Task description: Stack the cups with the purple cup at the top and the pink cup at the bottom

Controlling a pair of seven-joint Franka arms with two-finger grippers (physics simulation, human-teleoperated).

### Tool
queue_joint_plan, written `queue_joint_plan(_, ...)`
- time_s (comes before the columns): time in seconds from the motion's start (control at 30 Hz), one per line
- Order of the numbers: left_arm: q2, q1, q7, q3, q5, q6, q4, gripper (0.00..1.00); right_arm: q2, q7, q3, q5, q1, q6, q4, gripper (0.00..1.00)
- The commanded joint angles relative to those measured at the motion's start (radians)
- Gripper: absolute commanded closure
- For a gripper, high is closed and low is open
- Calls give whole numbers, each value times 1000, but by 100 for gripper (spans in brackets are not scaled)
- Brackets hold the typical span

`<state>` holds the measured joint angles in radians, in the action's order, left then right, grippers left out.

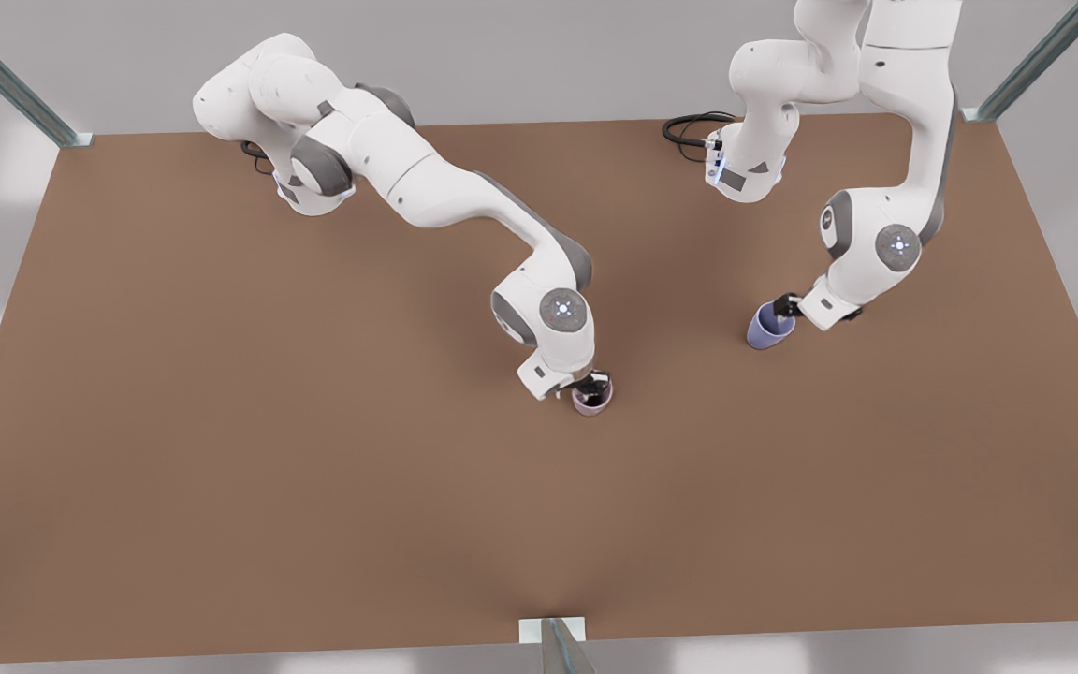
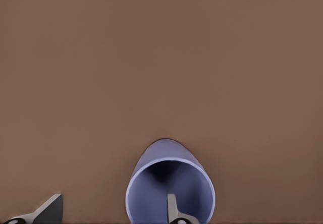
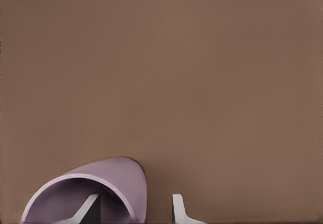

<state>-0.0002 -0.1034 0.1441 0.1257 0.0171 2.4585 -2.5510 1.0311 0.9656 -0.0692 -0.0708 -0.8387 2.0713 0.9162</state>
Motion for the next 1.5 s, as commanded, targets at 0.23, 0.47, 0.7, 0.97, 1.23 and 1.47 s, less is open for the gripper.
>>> queue_joint_plan(0.23, 55, -18, 5, -3, -2, 129, -41, 12, -785, -356, -14, 0, 432, -124, 682, 0)
queue_joint_plan(0.47, 85, -18, 3, -6, 6, 137, -38, 43, -928, -1150, 6, 128, 813, -436, 639, 0)
queue_joint_plan(0.7, 82, -18, 0, -8, 6, 134, -38, 69, -879, -1147, 5, 105, 823, -421, 543, 0)
queue_joint_plan(0.97, 51, -24, -12, -17, 7, -6, 70, 79, -833, -1147, 9, 103, 823, -412, 507, 0)
queue_joint_plan(1.23, 177, -42, -348, -254, 24, -378, 554, 79, -832, -1147, 5, 103, 831, -408, 507, 0)
queue_joint_plan(1.47, 330, -90, -607, -408, 29, -424, 790, 79, -822, -1147, 5, 105, 831, -407, 498, 0)
